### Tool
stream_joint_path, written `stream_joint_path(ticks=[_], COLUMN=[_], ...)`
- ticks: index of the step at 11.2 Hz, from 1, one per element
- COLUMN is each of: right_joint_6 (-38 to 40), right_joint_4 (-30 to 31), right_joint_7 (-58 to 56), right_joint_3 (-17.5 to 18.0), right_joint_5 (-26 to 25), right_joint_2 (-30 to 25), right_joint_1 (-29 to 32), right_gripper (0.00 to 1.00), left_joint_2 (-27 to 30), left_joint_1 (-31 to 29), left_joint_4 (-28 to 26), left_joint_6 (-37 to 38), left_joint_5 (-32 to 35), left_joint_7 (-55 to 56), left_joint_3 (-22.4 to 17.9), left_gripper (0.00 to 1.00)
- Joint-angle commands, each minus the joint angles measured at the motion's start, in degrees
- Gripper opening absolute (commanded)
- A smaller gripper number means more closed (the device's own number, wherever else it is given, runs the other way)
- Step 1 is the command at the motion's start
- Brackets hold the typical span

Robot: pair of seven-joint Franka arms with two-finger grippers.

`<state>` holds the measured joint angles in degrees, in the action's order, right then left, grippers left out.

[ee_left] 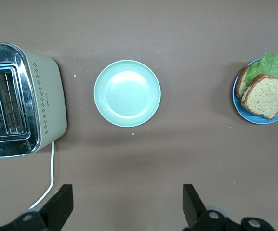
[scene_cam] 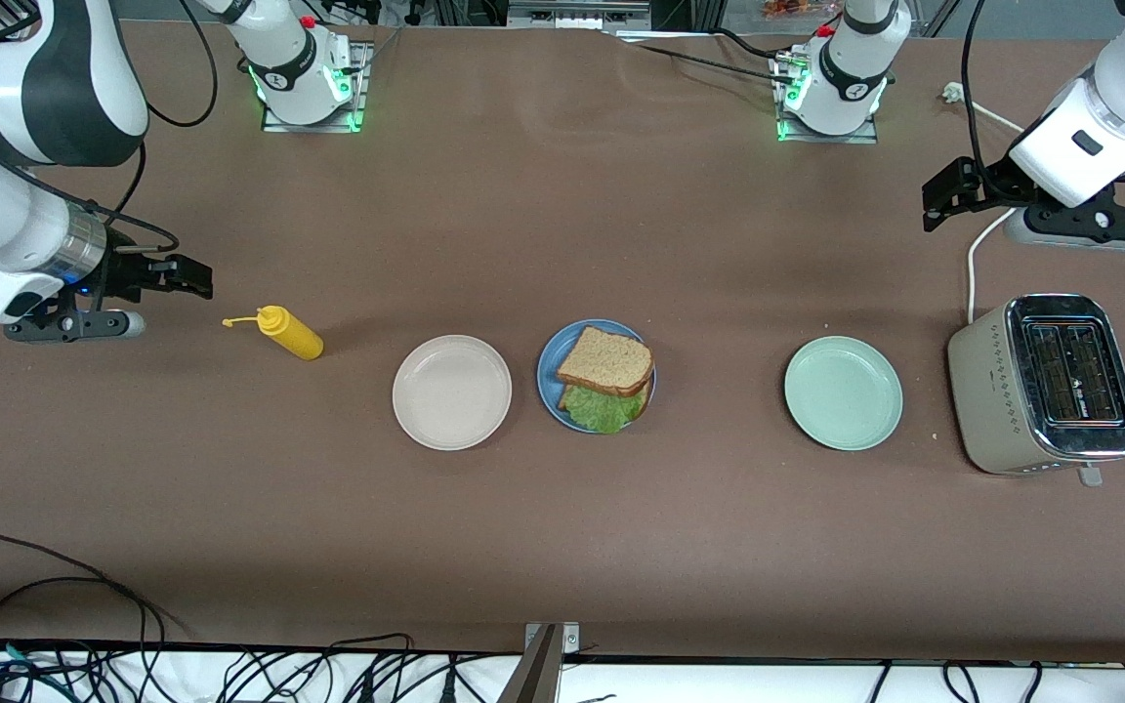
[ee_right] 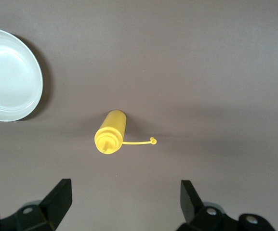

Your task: Make sandwich in blue plate with both arms

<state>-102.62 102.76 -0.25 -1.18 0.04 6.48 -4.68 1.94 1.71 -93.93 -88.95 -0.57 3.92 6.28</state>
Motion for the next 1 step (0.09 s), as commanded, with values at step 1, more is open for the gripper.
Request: stream_joint_path(ticks=[1], right_joint_6=[-0.22], right_joint_4=[-0.27], right_joint_7=[-0.19], right_joint_3=[0.13], right_joint_5=[1.01], right_joint_2=[0.20], right_joint_1=[0.28], right_gripper=[1.00], left_joint_2=[0.26], left_joint_1=[-0.22], left_joint_4=[-0.02], left_joint_6=[0.54], left_joint_5=[1.45], left_joint_7=[-0.32], left_joint_3=[0.14], left_gripper=[1.00])
